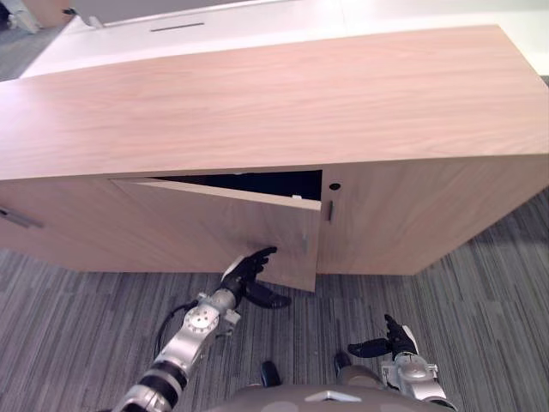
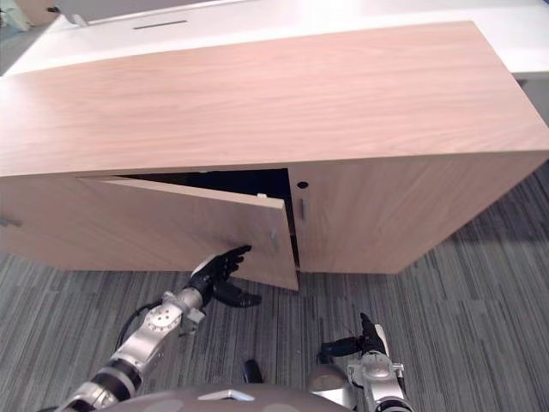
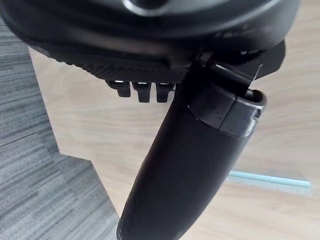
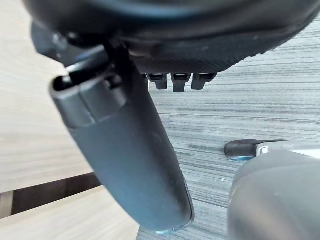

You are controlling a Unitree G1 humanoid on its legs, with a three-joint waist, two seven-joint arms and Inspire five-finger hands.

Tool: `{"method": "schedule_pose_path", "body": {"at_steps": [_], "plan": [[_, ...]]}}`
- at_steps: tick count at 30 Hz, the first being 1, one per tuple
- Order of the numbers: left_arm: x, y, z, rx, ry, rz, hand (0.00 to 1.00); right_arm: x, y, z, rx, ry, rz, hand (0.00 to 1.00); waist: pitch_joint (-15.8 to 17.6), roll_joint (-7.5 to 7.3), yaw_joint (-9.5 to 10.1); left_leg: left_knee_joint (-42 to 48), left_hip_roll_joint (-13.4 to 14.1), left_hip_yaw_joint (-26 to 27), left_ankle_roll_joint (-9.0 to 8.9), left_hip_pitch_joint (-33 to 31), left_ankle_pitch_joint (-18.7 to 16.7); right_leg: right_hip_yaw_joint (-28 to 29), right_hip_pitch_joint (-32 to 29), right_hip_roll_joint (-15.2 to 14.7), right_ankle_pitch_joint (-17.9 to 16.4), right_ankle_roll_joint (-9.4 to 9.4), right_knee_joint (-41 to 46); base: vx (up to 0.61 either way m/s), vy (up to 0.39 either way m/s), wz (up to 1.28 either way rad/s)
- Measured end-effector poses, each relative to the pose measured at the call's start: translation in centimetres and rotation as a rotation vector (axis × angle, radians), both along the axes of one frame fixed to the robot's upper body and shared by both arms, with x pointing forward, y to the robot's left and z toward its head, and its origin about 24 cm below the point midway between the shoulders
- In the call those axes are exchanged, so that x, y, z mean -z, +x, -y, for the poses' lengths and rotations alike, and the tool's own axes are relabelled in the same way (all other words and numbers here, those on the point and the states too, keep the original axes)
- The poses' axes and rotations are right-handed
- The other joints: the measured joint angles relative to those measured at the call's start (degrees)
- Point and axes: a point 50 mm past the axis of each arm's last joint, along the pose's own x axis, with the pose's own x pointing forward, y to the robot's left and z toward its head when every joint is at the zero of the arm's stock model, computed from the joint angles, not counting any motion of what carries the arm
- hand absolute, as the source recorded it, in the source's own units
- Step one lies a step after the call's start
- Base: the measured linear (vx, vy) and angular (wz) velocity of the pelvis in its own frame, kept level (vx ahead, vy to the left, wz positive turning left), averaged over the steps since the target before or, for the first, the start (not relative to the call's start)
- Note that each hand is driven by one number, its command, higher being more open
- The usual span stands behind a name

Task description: Walk over to the cabinet, pick up the folder, carry it to the office cabinet, place the folder inside the office cabinet, then close the office cabinet door

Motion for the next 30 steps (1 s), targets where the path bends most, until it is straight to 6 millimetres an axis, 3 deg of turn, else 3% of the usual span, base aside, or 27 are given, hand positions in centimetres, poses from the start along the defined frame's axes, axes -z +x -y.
{"method": "schedule_pose_path", "body": {"at_steps": [7, 20, 24, 30], "plan": [[-1.6, 2.5, -1.1, -0.021, 0.060, 0.067, 1.00, 0.3, -0.7, 0.2, 0.015, -0.001, -0.041, 1.00, 1.47, 0.00, -3.13, 0.00, -0.36, 2.31, 0.10, -2.24, 0.07, 2.41, -2.28, -0.29, 2.89, 0.66, -2.69, -0.04, 0.033, -0.21], [-2.2, 3.4, 0.0, -0.036, 0.101, 0.125, 1.00, 0.4, -0.7, 0.3, 0.045, 0.007, -0.041, 1.00, 1.66, -0.22, -3.33, 0.00, -0.32, 2.87, 0.44, -4.09, 0.35, 2.93, -3.65, -0.21, 4.75, 0.82, -4.37, -0.02, -0.003, -0.03], [-1.6, 2.3, 0.8, -0.025, 0.065, 0.100, 1.00, 0.5, -0.9, 0.3, 0.053, 0.011, -0.047, 1.00, 1.75, -0.38, -3.26, 0.00, -0.32, 2.77, 0.49, -3.23, 0.37, 2.72, -2.57, -0.22, 4.87, 0.93, -4.44, 0.00, 0.000, 0.00], [0.7, -2.2, 1.8, 0.019, -0.002, -0.004, 1.00, 0.8, -1.4, 0.2, 0.073, 0.026, -0.067, 1.00, 1.88, -1.07, -2.54, 0.00, -0.42, 1.65, 0.69, -1.24, 0.49, 1.83, -0.29, -0.41, 4.85, 0.95, -4.45, -0.04, -0.001, 0.06]]}}
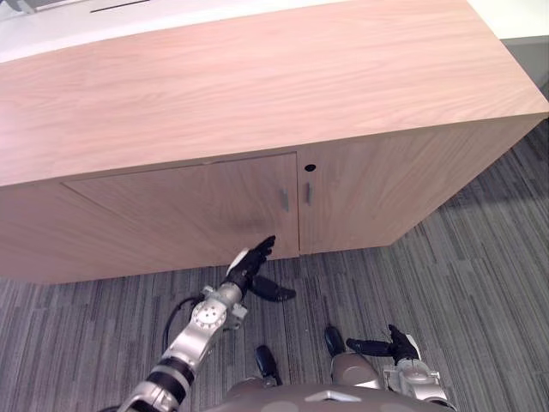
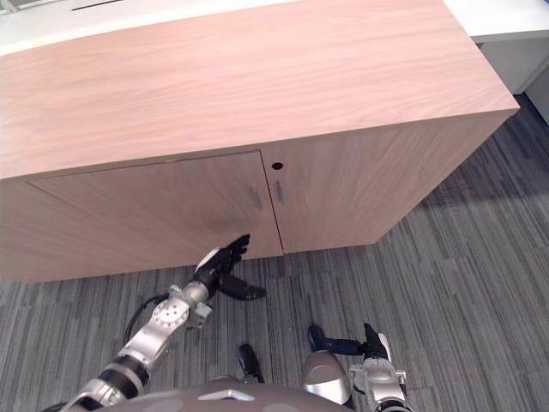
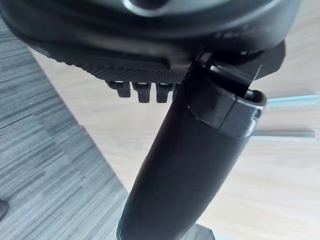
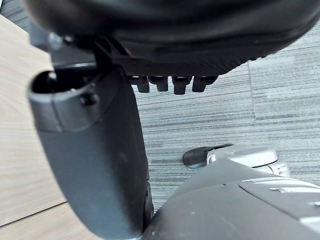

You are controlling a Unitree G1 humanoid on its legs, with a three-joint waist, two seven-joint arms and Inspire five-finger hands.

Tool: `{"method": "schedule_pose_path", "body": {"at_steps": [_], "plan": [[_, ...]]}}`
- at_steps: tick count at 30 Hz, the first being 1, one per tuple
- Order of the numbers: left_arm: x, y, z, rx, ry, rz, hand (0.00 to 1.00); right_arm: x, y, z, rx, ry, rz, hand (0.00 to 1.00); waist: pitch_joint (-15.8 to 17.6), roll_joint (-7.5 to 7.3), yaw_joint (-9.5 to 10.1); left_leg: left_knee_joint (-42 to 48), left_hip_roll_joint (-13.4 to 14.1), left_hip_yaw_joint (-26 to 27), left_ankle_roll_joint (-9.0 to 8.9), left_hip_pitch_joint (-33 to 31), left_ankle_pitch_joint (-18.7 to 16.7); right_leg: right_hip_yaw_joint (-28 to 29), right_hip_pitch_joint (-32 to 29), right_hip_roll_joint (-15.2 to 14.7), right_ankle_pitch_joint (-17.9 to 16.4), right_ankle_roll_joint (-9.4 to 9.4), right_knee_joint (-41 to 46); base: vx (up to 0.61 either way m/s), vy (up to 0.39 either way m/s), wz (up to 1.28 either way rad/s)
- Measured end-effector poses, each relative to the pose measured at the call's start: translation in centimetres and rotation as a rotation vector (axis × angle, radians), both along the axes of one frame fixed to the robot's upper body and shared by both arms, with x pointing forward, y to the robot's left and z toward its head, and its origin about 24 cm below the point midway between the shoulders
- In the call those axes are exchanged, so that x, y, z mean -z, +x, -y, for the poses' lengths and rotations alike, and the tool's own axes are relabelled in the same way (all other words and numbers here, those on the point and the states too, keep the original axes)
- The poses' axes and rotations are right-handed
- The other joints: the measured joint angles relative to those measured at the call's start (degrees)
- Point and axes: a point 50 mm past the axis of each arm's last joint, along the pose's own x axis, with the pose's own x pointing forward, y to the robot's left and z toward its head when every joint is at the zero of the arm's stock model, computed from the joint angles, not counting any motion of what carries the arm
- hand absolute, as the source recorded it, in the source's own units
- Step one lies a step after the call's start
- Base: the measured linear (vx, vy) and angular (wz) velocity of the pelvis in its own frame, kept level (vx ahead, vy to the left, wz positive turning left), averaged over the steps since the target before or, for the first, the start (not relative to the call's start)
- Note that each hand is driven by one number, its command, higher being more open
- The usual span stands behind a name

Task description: Walk over to the cabinet, pick up the folder, carry it to the office cabinet, place the folder inside the office cabinet, then close the office cabinet door

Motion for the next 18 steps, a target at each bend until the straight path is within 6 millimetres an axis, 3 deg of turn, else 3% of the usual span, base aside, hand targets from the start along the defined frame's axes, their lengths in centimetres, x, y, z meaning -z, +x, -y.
{"method": "schedule_pose_path", "body": {"at_steps": [5, 9, 14, 18], "plan": [[3.0, -3.5, -0.9, -0.023, 0.029, -0.154, 1.00, 0.3, -0.6, -0.1, 0.019, 0.013, -0.022, 1.00, -0.46, -0.83, 1.35, -0.03, -0.11, -0.61, 0.44, 0.62, 0.41, -0.58, 0.67, -0.16, -0.04, 0.04, -0.07, -0.06, -0.002, 0.07], [5.8, -6.3, -2.8, -0.066, 0.139, -0.301, 1.00, 0.5, -0.8, -0.7, 0.021, 0.030, -0.032, 1.00, -1.48, -2.32, 2.48, -0.05, -0.14, -1.26, 0.40, 0.60, 0.67, -1.14, 0.89, -0.18, -0.05, 0.06, -0.13, -0.02, -0.005, 0.06], [7.5, -8.2, -5.5, -0.199, 0.259, -0.395, 1.00, 1.0, -1.8, -1.1, 0.046, 0.049, -0.071, 1.00, -2.91, -4.23, 3.91, -0.08, -0.45, -2.63, 0.35, 1.28, 0.64, -2.59, 2.95, -0.50, -0.04, 0.06, -1.49, 0.02, -0.002, 0.14], [8.1, -9.0, -6.9, -0.301, 0.320, -0.430, 1.00, 1.1, -1.8, -1.0, 0.067, 0.045, -0.074, 1.00, -3.18, -4.10, 4.49, -0.12, -0.64, -3.24, 0.31, 1.73, 0.61, -3.13, 3.97, -0.63, -0.08, 0.10, -1.94, 0.03, 0.000, 0.09]]}}
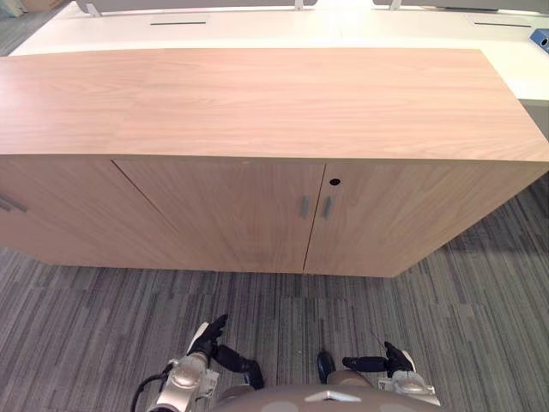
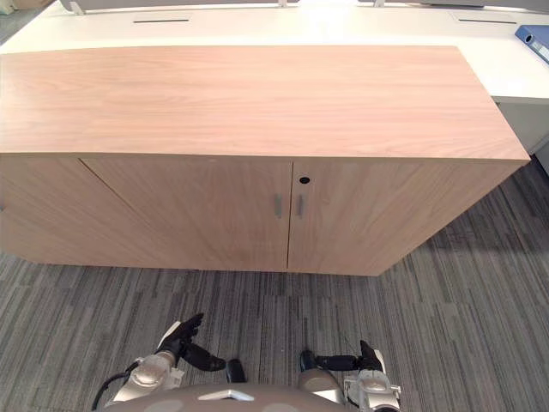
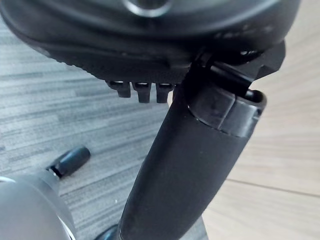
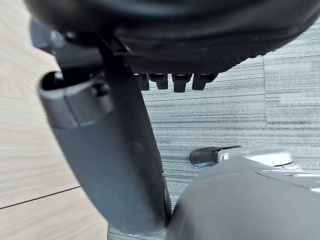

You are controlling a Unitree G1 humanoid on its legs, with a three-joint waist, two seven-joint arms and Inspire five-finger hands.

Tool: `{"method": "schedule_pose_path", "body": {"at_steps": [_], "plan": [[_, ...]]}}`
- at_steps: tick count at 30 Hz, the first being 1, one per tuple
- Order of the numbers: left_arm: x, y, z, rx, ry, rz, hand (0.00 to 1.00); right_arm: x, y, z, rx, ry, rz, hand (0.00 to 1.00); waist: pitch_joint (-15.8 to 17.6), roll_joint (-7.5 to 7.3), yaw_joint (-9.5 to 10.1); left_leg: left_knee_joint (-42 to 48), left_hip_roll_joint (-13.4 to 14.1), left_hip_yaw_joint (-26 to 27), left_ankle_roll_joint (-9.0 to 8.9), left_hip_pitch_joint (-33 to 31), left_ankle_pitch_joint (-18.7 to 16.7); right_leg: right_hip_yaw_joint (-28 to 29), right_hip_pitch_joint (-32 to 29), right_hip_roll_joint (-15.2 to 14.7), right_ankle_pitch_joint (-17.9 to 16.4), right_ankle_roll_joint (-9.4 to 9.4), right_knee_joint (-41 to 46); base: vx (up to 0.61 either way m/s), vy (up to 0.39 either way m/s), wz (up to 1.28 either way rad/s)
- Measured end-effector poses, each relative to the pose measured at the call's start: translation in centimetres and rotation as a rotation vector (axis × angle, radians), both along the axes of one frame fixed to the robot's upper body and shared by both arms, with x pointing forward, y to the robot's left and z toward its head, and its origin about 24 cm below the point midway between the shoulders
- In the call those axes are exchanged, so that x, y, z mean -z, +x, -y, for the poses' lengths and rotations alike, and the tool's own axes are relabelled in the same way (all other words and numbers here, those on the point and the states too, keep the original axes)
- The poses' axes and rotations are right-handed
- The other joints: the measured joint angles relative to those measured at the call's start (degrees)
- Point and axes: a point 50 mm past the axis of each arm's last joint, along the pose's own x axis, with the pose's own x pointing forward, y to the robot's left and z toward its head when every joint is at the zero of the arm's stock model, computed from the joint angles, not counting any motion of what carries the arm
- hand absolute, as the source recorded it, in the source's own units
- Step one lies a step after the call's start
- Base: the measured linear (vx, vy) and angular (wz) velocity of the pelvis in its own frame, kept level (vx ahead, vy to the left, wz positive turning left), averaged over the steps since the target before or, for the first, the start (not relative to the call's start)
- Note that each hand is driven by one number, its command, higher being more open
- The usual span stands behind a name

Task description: Walk over to the cabinet, pick up the folder, carry it to the office cabinet, place the folder inside the office cabinet, then close the office cabinet door

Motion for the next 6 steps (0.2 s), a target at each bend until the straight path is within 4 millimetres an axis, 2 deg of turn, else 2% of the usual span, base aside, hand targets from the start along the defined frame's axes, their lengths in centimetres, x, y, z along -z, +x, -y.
{"method": "schedule_pose_path", "body": {"at_steps": [6], "plan": [[0.8, -1.3, -0.3, -0.079, 0.049, -0.052, 1.00, 0.1, -0.3, 0.1, 0.007, -0.005, -0.014, 1.00, -0.34, 0.04, 1.23, -0.29, 0.09, -0.13, -0.02, 0.74, -0.01, -0.15, 0.71, 0.07, -0.15, -0.12, 0.12, 0.00, 0.000, 0.00]]}}
